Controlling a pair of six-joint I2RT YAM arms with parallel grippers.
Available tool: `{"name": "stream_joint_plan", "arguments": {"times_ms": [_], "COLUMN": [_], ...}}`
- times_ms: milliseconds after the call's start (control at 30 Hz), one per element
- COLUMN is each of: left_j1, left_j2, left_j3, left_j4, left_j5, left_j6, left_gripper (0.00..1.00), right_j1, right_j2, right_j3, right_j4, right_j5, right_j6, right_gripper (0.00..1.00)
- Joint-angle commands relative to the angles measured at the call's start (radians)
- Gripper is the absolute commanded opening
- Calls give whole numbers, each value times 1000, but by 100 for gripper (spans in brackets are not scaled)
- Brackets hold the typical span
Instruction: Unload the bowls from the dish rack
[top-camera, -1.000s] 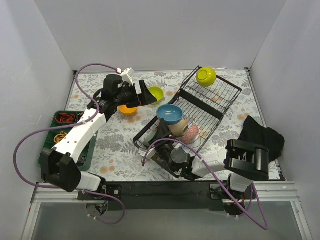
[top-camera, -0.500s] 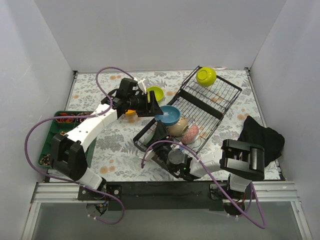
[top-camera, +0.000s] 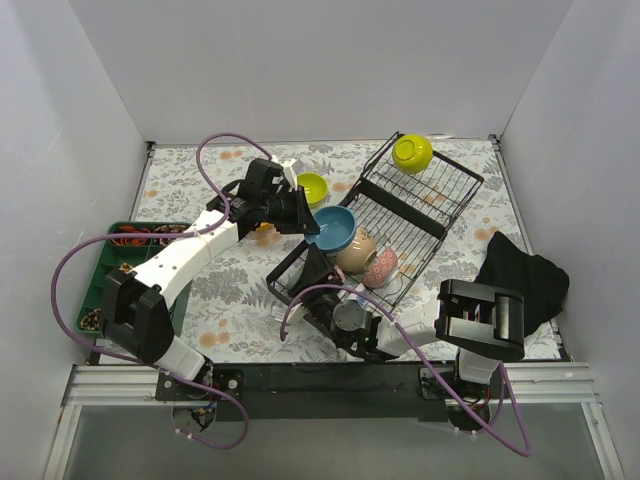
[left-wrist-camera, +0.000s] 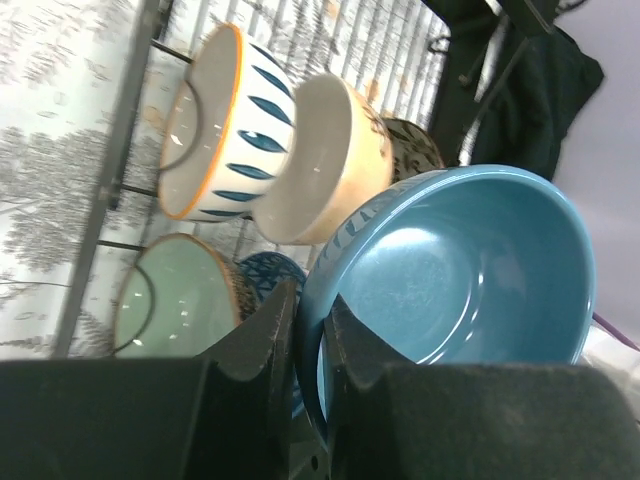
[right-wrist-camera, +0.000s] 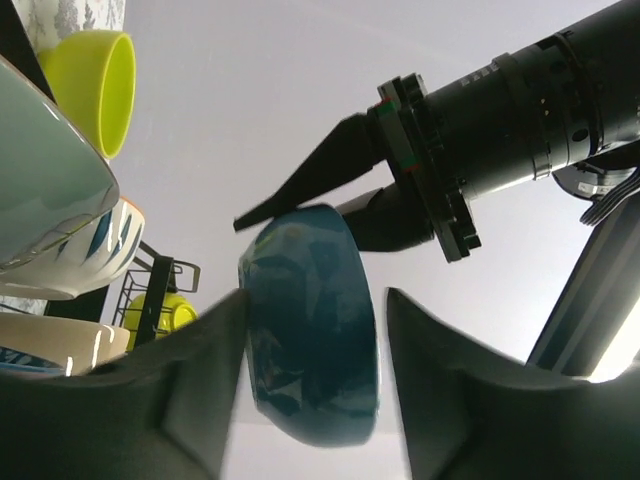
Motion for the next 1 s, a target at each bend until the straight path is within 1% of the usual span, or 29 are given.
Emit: {"name": "stream_joint_plan", "arguments": {"times_ms": [0, 33, 67, 133, 167, 200, 300, 400, 433, 500, 533, 567, 633, 667, 700, 733, 767, 800, 833, 867, 900, 967], "left_j1": [6, 6, 6, 11, 17, 22, 58, 100, 109, 138, 147, 164, 183, 205, 218, 229, 259, 275, 310, 327, 345, 393], "left_j2": [-68, -68, -64, -58, -53, -46, -30, -21, -16, -10, -4, 1, 8, 16, 19, 27, 39, 45, 51, 60, 85, 118], "left_j3": [44, 49, 50, 61, 63, 66, 78, 89, 93, 104, 104, 107, 107, 106, 102, 101, 102, 102, 102, 104, 116, 135], "left_j4": [-3, -3, -7, -13, -15, -16, -10, 2, 6, 14, 17, 20, 31, 36, 45, 48, 51, 63, 72, 82, 94, 105], "left_j5": [-142, -165, -212, -252, -274, -313, -361, -372, -374, -407, -410, -412, -412, -410, -410, -412, -403, -395, -391, -387, -387, -387], "left_j6": [27, 33, 42, 55, 65, 72, 87, 93, 95, 98, 96, 96, 95, 93, 93, 89, 87, 81, 72, 66, 59, 40], "left_gripper": [0, 0, 0, 0, 0, 0, 0, 0, 0, 0, 0, 0, 0, 0, 0, 0, 0, 0, 0, 0, 0, 0], "right_j1": [8, 10, 16, 19, 25, 27, 31, 31, 31, 31, 31, 30, 25, 15, 8, -1, -24, -38, -54, -97, -123, -206], "right_j2": [-13, -17, -25, -34, -46, -53, -86, -151, -193, -247, -302, -331, -414, -440, -463, -505, -523, -543, -575, -589, -603, -638], "right_j3": [23, 20, 18, 11, 8, 6, 17, 23, 24, 31, 38, 44, 69, 73, 89, 95, 104, 116, 145, 159, 175, 198], "right_j4": [440, 440, 441, 440, 440, 434, 396, 319, 214, 79, -71, -164, -310, -435, -486, -547, -665, -747, -820, -894, -1051, -1157], "right_j5": [55, 61, 67, 84, 92, 110, 156, 201, 208, 219, 218, 219, 199, 189, 170, 163, 150, 115, 91, 59, -24, -109], "right_j6": [21, 25, 30, 48, 53, 59, 85, 166, 209, 371, 434, 581, 712, 780, 885, 945, 1002, 1136, 1207, 1278, 1438, 1563], "right_gripper": [71, 74, 79, 83, 87, 88, 93, 97, 97, 97, 98, 98, 98, 98, 98, 98, 98, 98, 98, 98, 98, 98]}}
